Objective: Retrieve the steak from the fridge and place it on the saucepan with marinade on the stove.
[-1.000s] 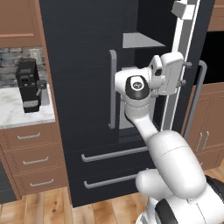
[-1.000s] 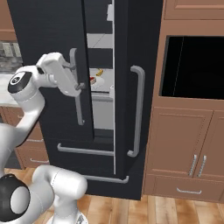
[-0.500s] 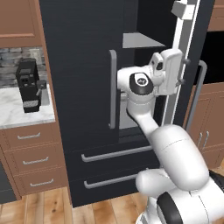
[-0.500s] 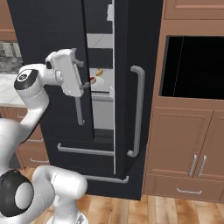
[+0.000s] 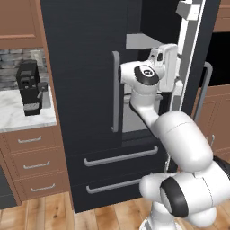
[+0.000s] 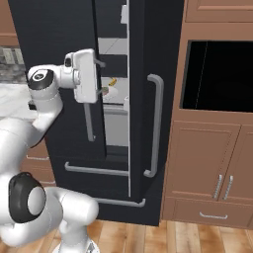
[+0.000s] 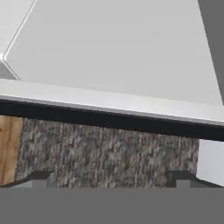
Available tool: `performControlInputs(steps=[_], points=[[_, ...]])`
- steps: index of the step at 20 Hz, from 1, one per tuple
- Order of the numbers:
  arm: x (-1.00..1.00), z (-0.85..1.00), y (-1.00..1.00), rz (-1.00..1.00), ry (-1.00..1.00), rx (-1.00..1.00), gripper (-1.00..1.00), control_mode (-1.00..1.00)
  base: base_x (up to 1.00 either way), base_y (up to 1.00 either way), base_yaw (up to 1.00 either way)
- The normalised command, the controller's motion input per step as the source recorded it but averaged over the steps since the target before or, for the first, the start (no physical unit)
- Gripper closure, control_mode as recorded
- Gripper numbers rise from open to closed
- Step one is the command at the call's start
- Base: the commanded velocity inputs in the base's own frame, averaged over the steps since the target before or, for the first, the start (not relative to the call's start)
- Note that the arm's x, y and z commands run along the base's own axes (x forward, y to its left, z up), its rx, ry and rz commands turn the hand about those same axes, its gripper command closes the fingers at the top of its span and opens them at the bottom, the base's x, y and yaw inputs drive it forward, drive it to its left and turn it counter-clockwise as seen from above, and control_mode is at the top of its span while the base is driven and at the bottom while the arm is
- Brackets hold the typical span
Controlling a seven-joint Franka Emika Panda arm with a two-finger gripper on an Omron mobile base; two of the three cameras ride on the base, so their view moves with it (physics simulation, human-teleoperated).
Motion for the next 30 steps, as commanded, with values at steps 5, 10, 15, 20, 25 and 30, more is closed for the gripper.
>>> performControlInputs(steps=[5, 10, 15, 20, 25, 30], points=[[0.56, -0.03, -0.31, 0.16, 0.07, 0.1, -1.0, -1.0, 0.0, 0.0, 0.0], [0.51, -0.18, -0.39, 0.17, 0.03, 0.08, -1.0, -1.0, 0.0, 0.0, 0.0], [0.77, -0.25, -0.28, 0.14, 0.09, 0.03, -1.0, -1.0, 0.0, 0.0, 0.0], [0.44, -0.14, -0.45, 0.07, 0.11, 0.0, -1.0, -1.0, 0.0, 0.0, 0.0], [-0.33, 0.0, -0.98, 0.0, 0.05, 0.0, -1.0, -1.0, 0.0, 0.0, 0.0], [-0.58, 0.0, -1.0, 0.0, 0.03, 0.0, -1.0, -1.0, 0.0, 0.0, 0.0]])
